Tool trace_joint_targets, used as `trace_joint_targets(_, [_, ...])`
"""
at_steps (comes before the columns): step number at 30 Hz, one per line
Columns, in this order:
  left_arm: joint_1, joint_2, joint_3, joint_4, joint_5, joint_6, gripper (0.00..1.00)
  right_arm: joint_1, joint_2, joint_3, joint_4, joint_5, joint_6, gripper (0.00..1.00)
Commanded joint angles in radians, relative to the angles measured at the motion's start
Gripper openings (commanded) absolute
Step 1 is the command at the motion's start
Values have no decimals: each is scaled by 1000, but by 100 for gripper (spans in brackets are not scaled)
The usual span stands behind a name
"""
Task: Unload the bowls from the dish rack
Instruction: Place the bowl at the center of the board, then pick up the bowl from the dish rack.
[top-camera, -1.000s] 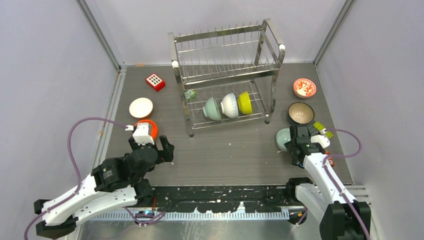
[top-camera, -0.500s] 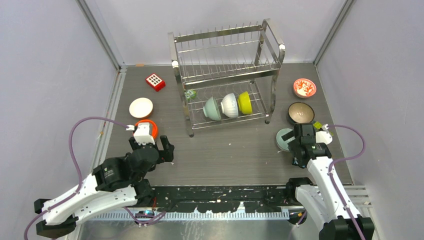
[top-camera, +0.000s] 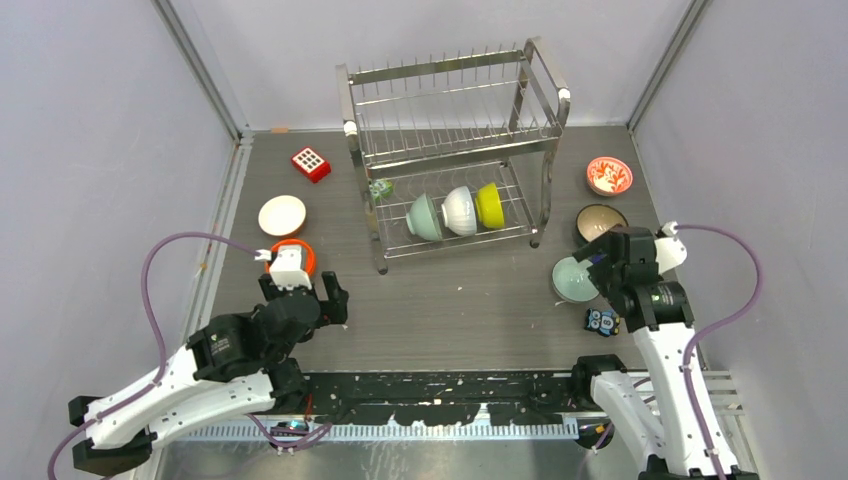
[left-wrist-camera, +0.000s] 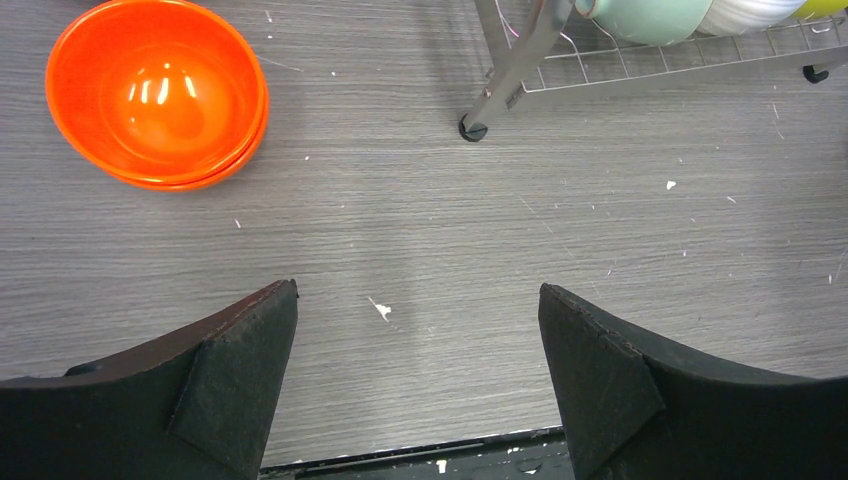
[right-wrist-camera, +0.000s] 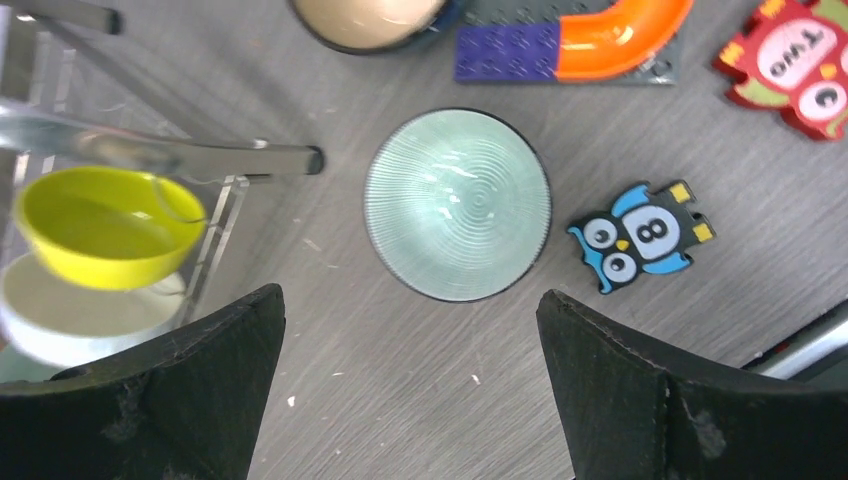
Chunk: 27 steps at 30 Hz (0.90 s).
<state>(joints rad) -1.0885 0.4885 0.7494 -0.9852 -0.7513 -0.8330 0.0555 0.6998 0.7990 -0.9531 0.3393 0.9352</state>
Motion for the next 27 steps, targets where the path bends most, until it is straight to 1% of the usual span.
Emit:
trace_joint_targets(1, [0,11,15,6,-28,-3,92,29,-10,142,-3,5,-106,100])
trace_joint_targets(5, [0,12,15,5,-30,-2,92,75,8,238,38,-26,-184,100])
trace_joint_targets(9, [0,18,10,8,-36,1,92,142,17,291,105,-57,-251,100])
trace_joint_targets(11, [0,27,10,9,-41,4,92,196,24,297,141,-42,-284,100])
trace_joint_targets(13, [0,44,13,13,-47,11,92,278,42,296,162,16,-314,100])
trace_joint_targets(17, [-1,92,38,15,-54,17,92,448,63,250,222,135,-346,100])
trace_joint_targets(20, [-1,120,40,25,-65,14,92,507,50,180,269,127,-353,100])
trace_joint_targets(22, [0,128,30,58,-65,14,92,516,37,131,307,86,-368,100])
trace_joint_targets(27, [0,129,13,220,-36,84,89,518,22,7,435,-78,-354,100])
